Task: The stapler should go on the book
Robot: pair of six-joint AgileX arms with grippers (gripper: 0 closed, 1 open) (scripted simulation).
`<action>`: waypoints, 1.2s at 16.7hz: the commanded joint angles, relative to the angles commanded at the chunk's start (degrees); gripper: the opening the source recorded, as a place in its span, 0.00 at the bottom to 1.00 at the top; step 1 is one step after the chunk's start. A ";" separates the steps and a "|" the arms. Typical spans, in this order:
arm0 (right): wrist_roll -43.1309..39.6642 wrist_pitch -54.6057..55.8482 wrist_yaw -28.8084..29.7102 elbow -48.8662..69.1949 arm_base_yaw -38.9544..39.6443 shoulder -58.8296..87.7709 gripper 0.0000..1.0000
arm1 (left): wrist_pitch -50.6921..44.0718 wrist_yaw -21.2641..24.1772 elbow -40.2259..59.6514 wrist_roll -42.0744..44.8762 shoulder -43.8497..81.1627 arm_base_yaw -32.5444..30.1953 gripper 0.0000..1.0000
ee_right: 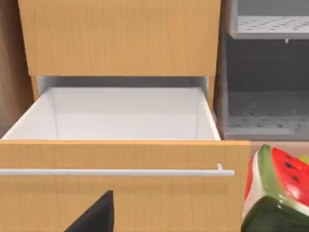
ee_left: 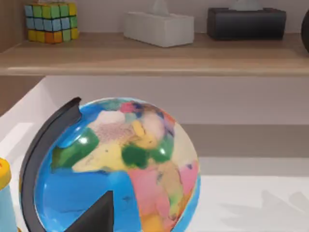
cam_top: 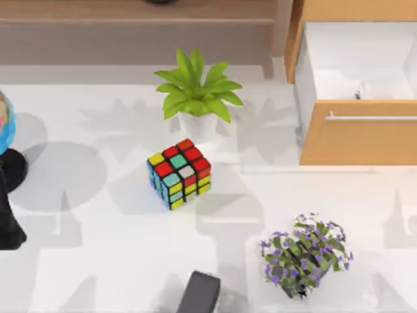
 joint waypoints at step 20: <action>4.18 -37.54 0.56 63.04 4.28 70.82 1.00 | 0.00 0.00 0.00 0.00 0.00 0.00 1.00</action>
